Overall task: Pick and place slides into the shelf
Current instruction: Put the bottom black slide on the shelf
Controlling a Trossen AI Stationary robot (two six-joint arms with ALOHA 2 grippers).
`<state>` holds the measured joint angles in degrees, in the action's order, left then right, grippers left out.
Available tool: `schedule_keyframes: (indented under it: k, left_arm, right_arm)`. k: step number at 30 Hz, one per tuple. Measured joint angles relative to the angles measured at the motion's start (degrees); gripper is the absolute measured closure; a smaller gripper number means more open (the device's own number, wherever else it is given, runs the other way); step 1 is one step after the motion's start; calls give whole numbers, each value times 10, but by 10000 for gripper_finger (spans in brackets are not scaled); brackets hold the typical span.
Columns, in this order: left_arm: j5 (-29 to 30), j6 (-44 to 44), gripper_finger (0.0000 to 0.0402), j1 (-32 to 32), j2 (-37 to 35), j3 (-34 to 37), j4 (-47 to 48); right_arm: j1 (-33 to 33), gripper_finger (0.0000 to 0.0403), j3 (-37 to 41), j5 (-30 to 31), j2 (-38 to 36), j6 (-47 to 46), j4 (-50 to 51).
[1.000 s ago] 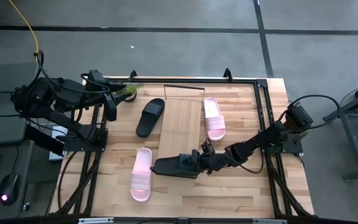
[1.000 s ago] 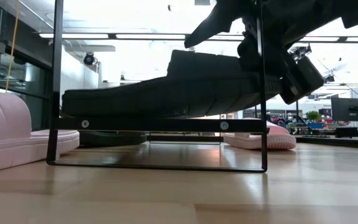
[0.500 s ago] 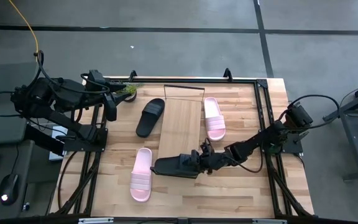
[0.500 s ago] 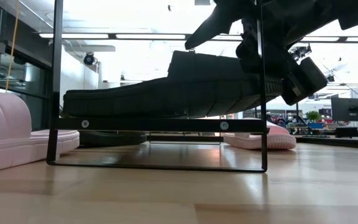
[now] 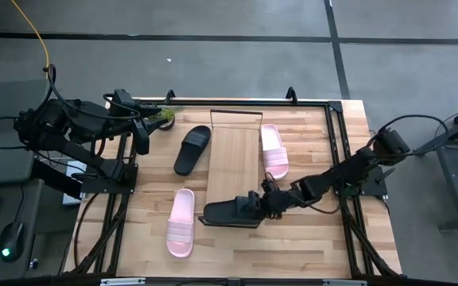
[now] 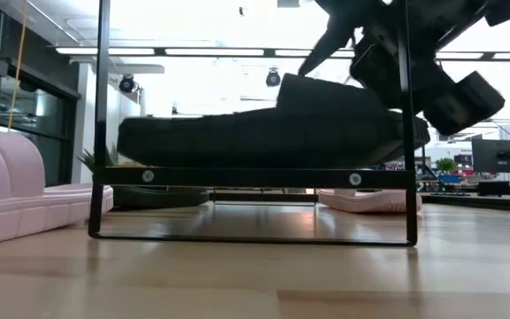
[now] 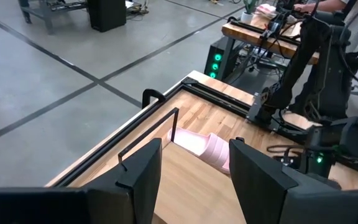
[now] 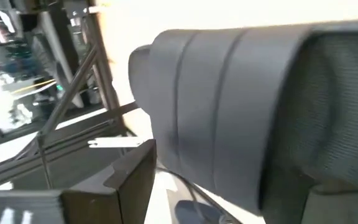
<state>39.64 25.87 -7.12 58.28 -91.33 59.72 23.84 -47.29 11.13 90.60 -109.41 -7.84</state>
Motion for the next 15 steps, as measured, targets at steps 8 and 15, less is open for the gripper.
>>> schedule_keyframes:
  k: [8, 15]
  left_arm:
    - [1, -1, 229, 0, 0, 0, 0]
    - [0, -1, 229, 0, 0, 0, 1]
  right_arm:
    - [-24, 174, 0, -58, -37, 29, 66]
    - [-28, 174, 0, -56, -37, 29, 85]
